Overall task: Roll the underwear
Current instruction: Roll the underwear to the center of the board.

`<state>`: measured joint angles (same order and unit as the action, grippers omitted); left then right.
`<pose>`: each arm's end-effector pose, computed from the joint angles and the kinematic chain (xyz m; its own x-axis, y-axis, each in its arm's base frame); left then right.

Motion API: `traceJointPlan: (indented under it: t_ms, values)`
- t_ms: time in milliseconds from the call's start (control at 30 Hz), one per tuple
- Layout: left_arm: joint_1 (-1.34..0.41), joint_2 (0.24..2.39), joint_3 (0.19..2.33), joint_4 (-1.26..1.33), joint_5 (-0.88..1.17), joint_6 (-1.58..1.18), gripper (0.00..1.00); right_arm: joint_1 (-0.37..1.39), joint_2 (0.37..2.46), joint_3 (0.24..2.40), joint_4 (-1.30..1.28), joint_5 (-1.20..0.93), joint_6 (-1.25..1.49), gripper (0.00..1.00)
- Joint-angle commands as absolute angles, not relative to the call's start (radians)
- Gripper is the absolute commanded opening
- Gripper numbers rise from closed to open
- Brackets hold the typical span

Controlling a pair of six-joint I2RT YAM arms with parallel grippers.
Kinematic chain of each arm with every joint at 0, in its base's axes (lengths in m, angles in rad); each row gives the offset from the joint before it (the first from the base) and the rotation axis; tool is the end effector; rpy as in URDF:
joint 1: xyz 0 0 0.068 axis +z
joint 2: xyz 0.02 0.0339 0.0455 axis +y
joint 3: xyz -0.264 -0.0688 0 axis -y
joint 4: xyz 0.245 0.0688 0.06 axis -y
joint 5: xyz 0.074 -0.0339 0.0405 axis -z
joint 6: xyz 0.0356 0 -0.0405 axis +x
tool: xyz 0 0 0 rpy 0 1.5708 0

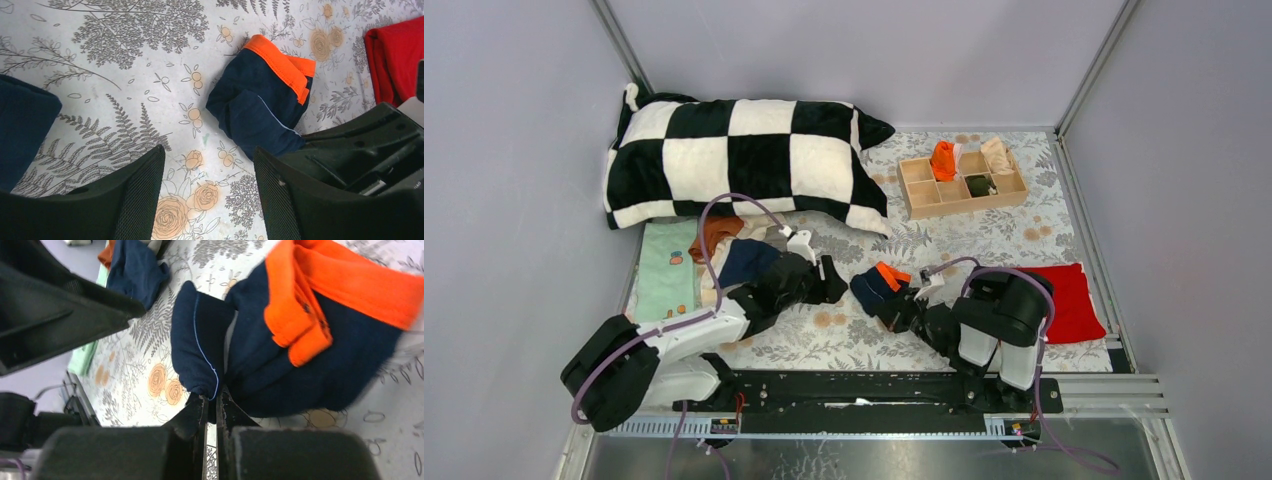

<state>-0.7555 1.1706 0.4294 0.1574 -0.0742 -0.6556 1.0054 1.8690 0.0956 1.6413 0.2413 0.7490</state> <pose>0.1690 -0.1556 0.1751 -0.7075 -0.1688 -0.6863 0.2617 0.8394 -0.4763 0.1222 0.1767 0.0995 -0.5236 0.4090 -0.7474 -0.4595 0.6032 0.6519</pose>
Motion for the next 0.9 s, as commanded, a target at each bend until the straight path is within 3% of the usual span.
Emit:
traceJointPlan:
  t_ms: [0, 333, 867]
  values:
    - [-0.748, 1.2, 0.433, 0.268, -0.026, -0.621, 0.7, 0.996, 1.926, 0.054, 1.647, 0.379, 1.004, 0.0]
    - [-0.749, 1.321, 0.472, 0.373, 0.058, -0.612, 0.73, 0.979, 1.83, 0.057, 1.387, 0.423, 1.25, 0.0]
    - [-0.742, 1.478, 0.522, 0.453, 0.074, -0.619, 0.79, 0.88, 1.677, 0.166, 1.011, 0.197, 1.198, 0.0]
